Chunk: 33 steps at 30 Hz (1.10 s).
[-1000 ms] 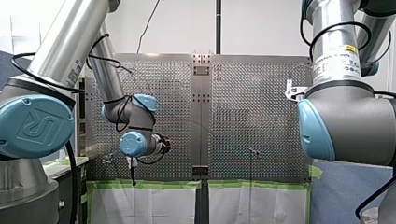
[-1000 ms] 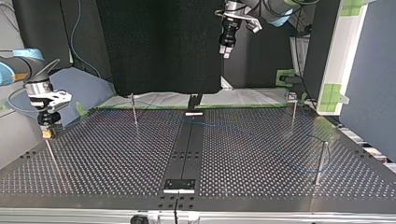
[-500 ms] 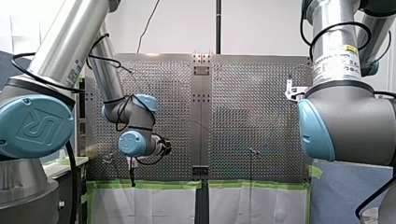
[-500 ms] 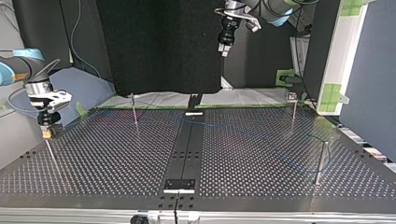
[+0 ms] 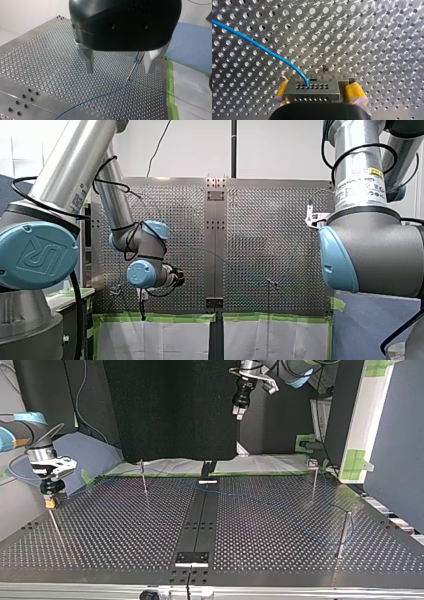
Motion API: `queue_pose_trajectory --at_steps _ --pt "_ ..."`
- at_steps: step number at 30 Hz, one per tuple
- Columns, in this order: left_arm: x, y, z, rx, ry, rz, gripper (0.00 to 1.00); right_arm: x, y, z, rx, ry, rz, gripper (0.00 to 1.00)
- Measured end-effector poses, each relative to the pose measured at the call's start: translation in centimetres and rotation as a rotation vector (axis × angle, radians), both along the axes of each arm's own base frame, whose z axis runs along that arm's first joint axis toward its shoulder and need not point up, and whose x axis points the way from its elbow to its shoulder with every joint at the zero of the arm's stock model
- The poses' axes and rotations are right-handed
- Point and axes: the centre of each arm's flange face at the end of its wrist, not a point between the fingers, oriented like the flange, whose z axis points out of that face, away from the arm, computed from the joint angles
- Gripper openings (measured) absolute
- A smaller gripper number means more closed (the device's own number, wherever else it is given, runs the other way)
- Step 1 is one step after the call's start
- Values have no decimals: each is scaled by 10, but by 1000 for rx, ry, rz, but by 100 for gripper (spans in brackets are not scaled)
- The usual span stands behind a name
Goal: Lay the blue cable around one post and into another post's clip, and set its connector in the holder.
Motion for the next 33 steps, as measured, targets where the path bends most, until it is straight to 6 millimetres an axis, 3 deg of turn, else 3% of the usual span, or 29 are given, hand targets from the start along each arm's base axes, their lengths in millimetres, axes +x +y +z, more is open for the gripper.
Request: queue_pose_trajectory --at_steps 33 --pt "3 -2 5 -8 -7 1 100 0 0 0 0 0 0 100"
